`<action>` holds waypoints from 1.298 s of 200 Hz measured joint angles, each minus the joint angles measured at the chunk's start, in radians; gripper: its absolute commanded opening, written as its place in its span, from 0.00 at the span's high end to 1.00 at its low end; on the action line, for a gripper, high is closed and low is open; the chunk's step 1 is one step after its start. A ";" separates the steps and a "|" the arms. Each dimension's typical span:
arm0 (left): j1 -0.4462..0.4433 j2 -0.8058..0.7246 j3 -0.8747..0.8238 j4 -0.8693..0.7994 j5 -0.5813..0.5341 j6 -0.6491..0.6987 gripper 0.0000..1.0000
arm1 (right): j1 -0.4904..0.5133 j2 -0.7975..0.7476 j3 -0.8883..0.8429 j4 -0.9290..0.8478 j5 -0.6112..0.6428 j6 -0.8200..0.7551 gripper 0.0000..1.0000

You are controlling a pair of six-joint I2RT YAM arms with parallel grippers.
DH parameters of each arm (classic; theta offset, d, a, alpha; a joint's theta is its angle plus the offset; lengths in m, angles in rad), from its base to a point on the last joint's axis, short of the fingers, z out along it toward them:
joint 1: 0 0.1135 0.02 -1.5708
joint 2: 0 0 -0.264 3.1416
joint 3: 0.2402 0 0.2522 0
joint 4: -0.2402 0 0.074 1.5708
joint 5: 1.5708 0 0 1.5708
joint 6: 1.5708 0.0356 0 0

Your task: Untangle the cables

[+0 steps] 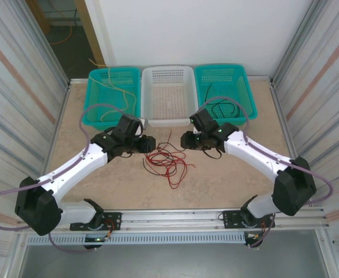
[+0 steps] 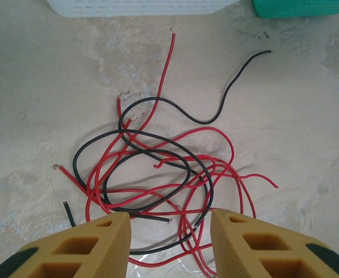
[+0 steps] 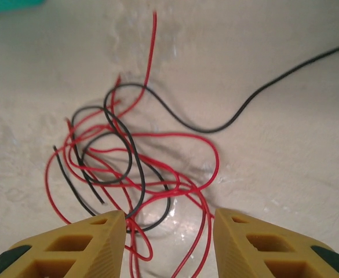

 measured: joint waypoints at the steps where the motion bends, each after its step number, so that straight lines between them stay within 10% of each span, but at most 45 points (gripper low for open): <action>1: 0.000 0.000 0.000 0.000 0.000 0.000 0.59 | 0.003 0.003 0.000 0.002 0.001 0.002 0.56; 129: 0.004 -0.010 -0.057 0.019 -0.003 -0.042 0.58 | 0.102 0.299 0.024 0.133 -0.045 0.080 0.70; 195: 0.007 -0.010 -0.057 0.019 0.006 -0.042 0.57 | 0.101 0.319 0.034 0.139 -0.066 0.074 1.00; 259: 0.013 -0.011 -0.057 0.028 0.022 -0.050 0.57 | 0.105 0.243 0.040 0.138 -0.069 0.045 1.00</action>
